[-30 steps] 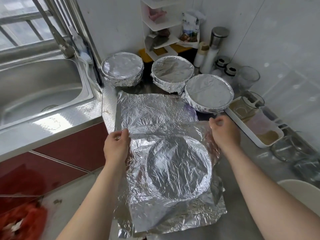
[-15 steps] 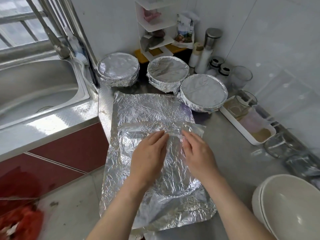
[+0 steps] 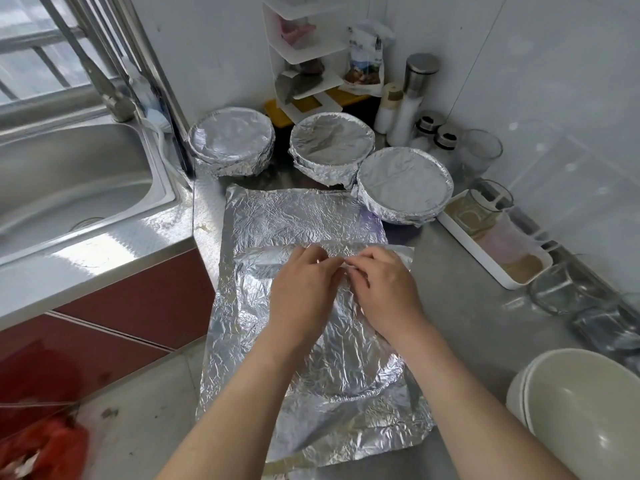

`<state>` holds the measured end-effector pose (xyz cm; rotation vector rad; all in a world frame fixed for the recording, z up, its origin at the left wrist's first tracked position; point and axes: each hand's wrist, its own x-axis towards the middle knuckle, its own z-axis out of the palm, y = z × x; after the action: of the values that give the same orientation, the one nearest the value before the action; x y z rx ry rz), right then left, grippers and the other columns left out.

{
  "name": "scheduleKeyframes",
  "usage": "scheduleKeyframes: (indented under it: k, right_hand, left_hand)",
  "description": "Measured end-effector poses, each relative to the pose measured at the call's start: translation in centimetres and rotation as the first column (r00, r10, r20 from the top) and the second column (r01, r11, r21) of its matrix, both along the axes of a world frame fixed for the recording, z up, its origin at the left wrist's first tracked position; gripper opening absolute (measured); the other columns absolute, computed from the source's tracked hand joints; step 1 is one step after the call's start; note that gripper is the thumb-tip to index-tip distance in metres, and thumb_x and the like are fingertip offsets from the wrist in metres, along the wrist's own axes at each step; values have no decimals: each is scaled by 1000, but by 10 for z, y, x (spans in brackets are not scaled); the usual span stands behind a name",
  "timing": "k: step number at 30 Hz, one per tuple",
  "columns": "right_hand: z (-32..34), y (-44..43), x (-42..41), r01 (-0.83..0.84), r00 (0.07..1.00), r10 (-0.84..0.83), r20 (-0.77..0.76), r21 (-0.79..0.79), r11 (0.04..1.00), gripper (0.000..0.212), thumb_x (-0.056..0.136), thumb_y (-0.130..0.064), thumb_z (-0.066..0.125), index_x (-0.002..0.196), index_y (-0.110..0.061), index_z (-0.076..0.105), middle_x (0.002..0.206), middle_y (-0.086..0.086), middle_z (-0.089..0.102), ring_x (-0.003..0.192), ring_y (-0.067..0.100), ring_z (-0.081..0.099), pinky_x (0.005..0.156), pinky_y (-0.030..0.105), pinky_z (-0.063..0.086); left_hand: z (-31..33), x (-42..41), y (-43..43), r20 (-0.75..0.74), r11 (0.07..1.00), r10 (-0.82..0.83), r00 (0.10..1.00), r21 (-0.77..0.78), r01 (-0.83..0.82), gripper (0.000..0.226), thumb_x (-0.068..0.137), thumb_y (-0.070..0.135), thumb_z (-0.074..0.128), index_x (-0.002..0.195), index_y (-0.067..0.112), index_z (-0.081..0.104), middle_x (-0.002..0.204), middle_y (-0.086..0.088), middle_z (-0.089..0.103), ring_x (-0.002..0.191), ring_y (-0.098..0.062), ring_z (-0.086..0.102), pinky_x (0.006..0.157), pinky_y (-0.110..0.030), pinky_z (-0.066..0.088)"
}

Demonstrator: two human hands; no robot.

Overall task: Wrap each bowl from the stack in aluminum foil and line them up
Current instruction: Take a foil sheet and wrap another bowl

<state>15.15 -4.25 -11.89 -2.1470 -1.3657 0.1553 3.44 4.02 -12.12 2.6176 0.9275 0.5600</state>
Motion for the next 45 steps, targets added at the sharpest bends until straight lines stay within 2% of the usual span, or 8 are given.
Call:
scheduleKeyframes:
  k: [10, 14, 21, 26, 31, 34, 38, 45]
  right_hand:
    - [-10, 3, -1, -10, 1000, 10, 21, 21, 1000, 8, 86, -6, 68, 91, -9, 73, 82, 5, 61, 75, 23, 58, 64, 34, 49]
    - [-9, 3, -4, 31, 999, -31, 29, 3, 1000, 6, 86, -5, 67, 87, -9, 71, 81, 5, 58, 75, 24, 56, 65, 32, 45]
    - [7, -18, -8, 313, 947, -316, -61, -60, 948, 12, 94, -8, 56, 95, -9, 68, 88, -4, 51, 83, 21, 52, 72, 30, 39]
    - [10, -34, -21, 443, 883, -448, -143, -64, 894, 10, 93, -8, 57, 95, -12, 65, 90, -4, 49, 83, 20, 51, 76, 34, 41]
    - [0, -45, -29, 530, 803, -546, -240, -130, 838, 10, 94, -11, 56, 94, -14, 65, 94, 1, 59, 81, 15, 46, 69, 23, 27]
    - [0, -49, -31, 499, 825, -516, -229, -130, 857, 14, 92, -11, 55, 102, -16, 63, 99, 2, 60, 83, 16, 50, 71, 26, 33]
    - [9, -39, -26, 349, 935, -347, -76, 14, 937, 26, 89, -8, 60, 114, -11, 67, 102, 2, 59, 95, 20, 54, 77, 22, 35]
    - [-7, -15, -15, 182, 983, -184, 26, 52, 982, 15, 90, -8, 64, 102, -6, 73, 86, 7, 66, 74, 27, 61, 64, 39, 54]
  left_hand:
    - [-16, 0, 7, 12, 999, -49, 999, 12, 49, 22, 95, 27, 54, 95, 12, 71, 87, -2, 59, 82, -21, 51, 66, -32, 42]
    - [-12, -1, 8, 57, 996, -86, 995, -10, 86, 17, 92, 21, 59, 98, 10, 71, 89, -5, 60, 83, -23, 52, 69, -39, 48]
    - [-6, -26, -8, 118, 990, 136, 984, 25, -140, 15, 87, 15, 71, 101, 10, 73, 94, -6, 64, 84, -26, 54, 67, -37, 47]
    - [-1, -23, -11, 107, 990, 143, 984, 5, -144, 23, 89, 19, 70, 112, 15, 71, 101, -4, 65, 90, -25, 56, 67, -33, 46]
    - [-5, -20, -12, 76, 993, 116, 990, 1, -116, 20, 91, 23, 67, 110, 18, 72, 101, -1, 65, 92, -24, 55, 65, -30, 43]
    - [-6, -19, -12, 44, 996, 94, 995, -8, -94, 21, 94, 26, 61, 112, 18, 70, 103, 0, 64, 94, -21, 54, 69, -32, 45]
    - [-4, -16, -8, 55, 998, 44, 998, 33, -46, 21, 96, 24, 59, 113, 17, 70, 107, -1, 66, 98, -23, 56, 72, -34, 47]
    - [-8, -4, -4, 34, 997, -54, 998, 51, 52, 24, 98, 28, 56, 112, 17, 72, 103, 1, 68, 93, -20, 54, 67, -36, 50]
